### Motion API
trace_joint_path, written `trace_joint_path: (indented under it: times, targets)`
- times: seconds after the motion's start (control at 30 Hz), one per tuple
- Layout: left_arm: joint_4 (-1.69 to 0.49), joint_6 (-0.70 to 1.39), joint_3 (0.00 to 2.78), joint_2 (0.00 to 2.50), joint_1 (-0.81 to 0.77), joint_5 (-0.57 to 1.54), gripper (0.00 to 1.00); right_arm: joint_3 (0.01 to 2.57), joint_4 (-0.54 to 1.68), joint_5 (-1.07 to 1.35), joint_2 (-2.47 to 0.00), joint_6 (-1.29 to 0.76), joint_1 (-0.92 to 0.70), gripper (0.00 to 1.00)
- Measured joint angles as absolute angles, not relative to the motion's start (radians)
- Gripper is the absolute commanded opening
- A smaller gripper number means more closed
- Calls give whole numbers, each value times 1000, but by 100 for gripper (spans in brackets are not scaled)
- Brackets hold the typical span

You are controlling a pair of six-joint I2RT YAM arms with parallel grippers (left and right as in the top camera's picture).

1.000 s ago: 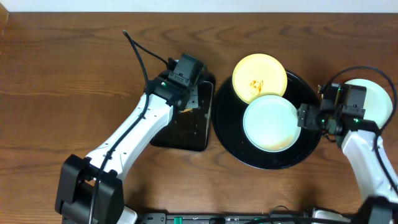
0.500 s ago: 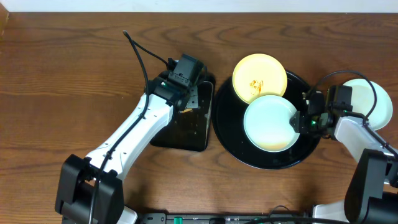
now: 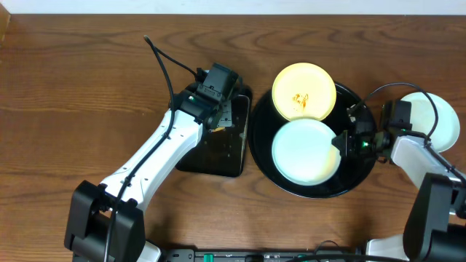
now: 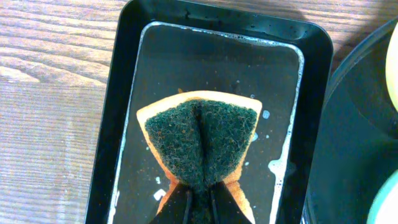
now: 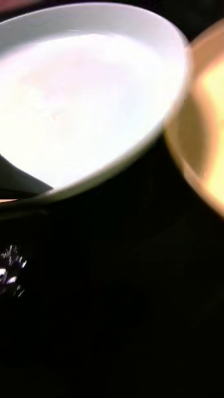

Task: Clean dirty plates on tray and stack at the side
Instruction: 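Grasp the rim of the wiped green plate with the right gripper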

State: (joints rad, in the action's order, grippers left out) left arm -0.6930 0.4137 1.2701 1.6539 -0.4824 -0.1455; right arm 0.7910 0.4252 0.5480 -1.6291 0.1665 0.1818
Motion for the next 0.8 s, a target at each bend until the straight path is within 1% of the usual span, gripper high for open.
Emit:
trace_joint_path:
  times: [0.13,0.3,0.5,0.8]
  targets:
    - [-693,414,1270,1654,-482,-146,8,791,420,573,-1519,176,181,1]
    - [-693,414,1270,1654,-482,-146,8,791,414,509,-1345,185,173,1]
    - [-693,414,1270,1654,-482,-146,8,791,414,294,-1185,198,83,1]
    - [-693,414,1270,1654,-482,-146,7,791,407,-150,-1103,253,-165,1]
